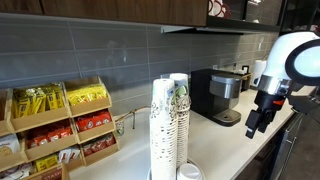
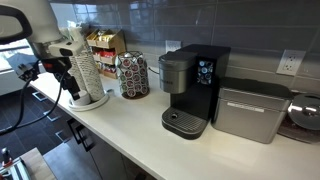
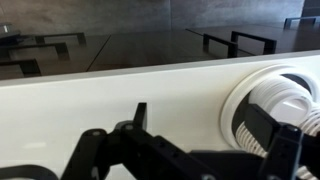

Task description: Put the cup on the table and turn it upright

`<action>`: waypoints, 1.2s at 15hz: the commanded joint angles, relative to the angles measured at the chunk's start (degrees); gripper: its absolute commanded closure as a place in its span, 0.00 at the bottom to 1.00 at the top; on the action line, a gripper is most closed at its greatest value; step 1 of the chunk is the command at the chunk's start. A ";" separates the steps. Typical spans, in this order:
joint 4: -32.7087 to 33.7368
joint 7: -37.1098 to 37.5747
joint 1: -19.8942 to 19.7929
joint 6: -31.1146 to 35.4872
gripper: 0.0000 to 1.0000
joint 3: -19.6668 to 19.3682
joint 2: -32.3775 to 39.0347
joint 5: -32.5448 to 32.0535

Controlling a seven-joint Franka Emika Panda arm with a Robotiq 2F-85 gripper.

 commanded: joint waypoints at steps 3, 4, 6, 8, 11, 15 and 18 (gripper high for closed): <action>3.65 -0.54 4.96 -0.84 0.00 4.38 0.42 0.30; 4.57 -0.01 5.81 -0.94 0.00 5.25 0.62 0.34; 4.54 0.10 5.50 -0.94 0.00 5.16 0.55 0.31; 4.47 -0.02 5.10 -0.94 0.00 4.75 0.56 0.30; 4.46 -0.02 4.97 -0.94 0.00 4.69 0.76 0.29; 5.27 -0.36 5.37 -0.39 0.00 5.12 0.95 0.13; 10.25 -1.82 7.18 -0.13 0.00 7.20 2.26 -0.69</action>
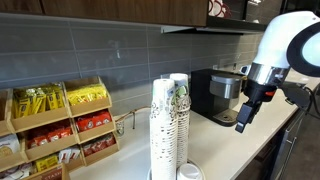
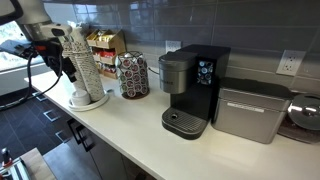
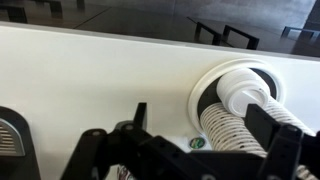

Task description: Put the cup on the table and turn it upright

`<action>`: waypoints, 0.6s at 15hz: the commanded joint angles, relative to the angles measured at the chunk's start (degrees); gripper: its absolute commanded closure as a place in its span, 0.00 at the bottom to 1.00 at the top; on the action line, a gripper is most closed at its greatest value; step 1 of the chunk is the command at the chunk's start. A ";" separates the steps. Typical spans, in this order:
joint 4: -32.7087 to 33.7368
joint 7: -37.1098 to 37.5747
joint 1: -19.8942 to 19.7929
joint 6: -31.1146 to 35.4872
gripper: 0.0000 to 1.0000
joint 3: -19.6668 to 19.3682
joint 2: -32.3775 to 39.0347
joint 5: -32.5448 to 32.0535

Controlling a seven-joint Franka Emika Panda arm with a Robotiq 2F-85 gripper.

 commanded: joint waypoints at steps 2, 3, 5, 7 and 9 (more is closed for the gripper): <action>7.60 -2.29 2.95 0.34 0.00 2.56 2.54 -1.00; 9.19 -2.97 3.68 0.24 0.00 2.91 3.11 -0.87; 12.50 -4.59 5.40 0.50 0.00 3.47 4.45 -0.26; 15.41 -5.92 6.97 1.30 0.00 3.79 6.03 0.39; 17.71 -7.27 8.71 2.62 0.00 3.79 7.68 1.52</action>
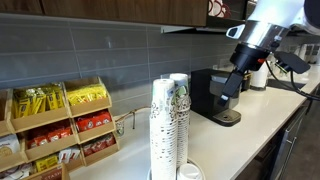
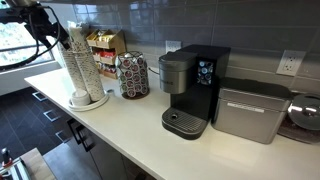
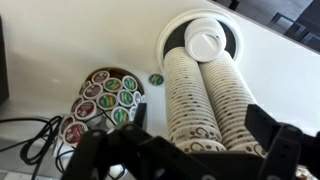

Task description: Put the cup on the table and turn it upright

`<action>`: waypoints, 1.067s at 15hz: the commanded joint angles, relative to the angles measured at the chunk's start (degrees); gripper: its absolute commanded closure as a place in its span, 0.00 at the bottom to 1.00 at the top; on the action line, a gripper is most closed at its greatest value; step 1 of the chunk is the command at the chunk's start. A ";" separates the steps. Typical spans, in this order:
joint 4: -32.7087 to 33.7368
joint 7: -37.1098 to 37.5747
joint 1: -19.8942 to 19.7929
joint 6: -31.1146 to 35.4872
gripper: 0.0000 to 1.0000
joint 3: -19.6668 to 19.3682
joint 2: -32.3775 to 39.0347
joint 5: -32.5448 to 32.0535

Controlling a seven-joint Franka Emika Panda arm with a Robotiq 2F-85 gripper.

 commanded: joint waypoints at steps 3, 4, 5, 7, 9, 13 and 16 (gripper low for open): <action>6.29 -4.19 4.16 3.64 0.00 -0.51 6.07 2.92; 6.81 -4.74 4.53 4.74 0.00 -0.59 6.75 3.35; 7.05 -5.03 4.62 6.12 0.00 -0.46 7.26 3.34; 7.32 -5.51 4.40 9.03 0.00 -0.26 8.10 2.56; 6.91 -4.16 3.94 8.41 0.00 0.10 7.34 1.92; 7.16 -4.31 3.87 9.76 0.00 0.09 8.22 1.53; 7.40 -3.67 3.55 12.24 0.00 0.04 8.16 1.79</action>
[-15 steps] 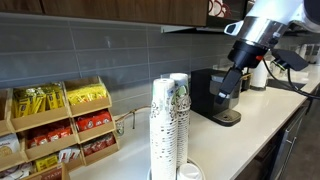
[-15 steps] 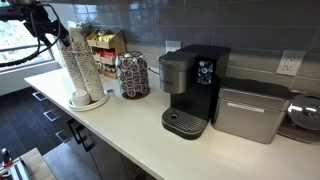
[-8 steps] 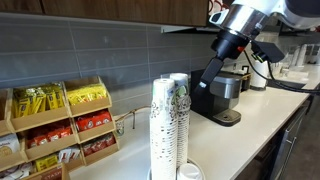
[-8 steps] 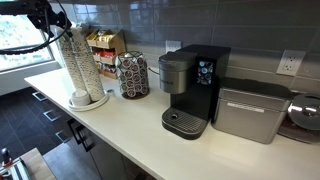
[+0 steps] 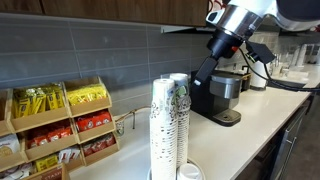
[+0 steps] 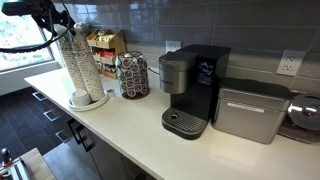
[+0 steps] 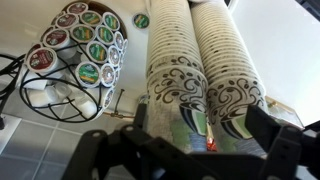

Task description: Put the cup on the table and turn it upright

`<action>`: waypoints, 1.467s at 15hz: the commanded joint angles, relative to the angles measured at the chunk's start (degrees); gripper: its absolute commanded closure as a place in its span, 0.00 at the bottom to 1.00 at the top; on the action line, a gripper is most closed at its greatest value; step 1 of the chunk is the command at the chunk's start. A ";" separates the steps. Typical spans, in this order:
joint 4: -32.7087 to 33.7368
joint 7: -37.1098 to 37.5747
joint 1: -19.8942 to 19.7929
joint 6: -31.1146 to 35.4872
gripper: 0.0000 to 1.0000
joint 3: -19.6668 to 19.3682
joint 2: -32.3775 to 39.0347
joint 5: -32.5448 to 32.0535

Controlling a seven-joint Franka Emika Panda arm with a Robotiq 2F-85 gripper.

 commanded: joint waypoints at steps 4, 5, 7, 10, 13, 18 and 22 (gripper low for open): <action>0.16 1.01 -0.28 6.62 0.00 -0.28 0.26 0.67; 0.05 1.14 -0.31 7.32 0.00 -0.27 0.34 0.62; -0.05 1.36 -0.10 8.63 0.00 -0.44 0.58 1.06; -0.16 2.07 0.28 9.75 0.00 -0.76 1.07 2.43; -0.36 2.55 0.29 11.17 0.00 -0.74 1.62 3.52; -0.96 3.51 0.17 13.30 0.00 -0.64 2.45 4.05; -1.13 3.98 0.35 14.50 0.22 -0.69 3.09 4.57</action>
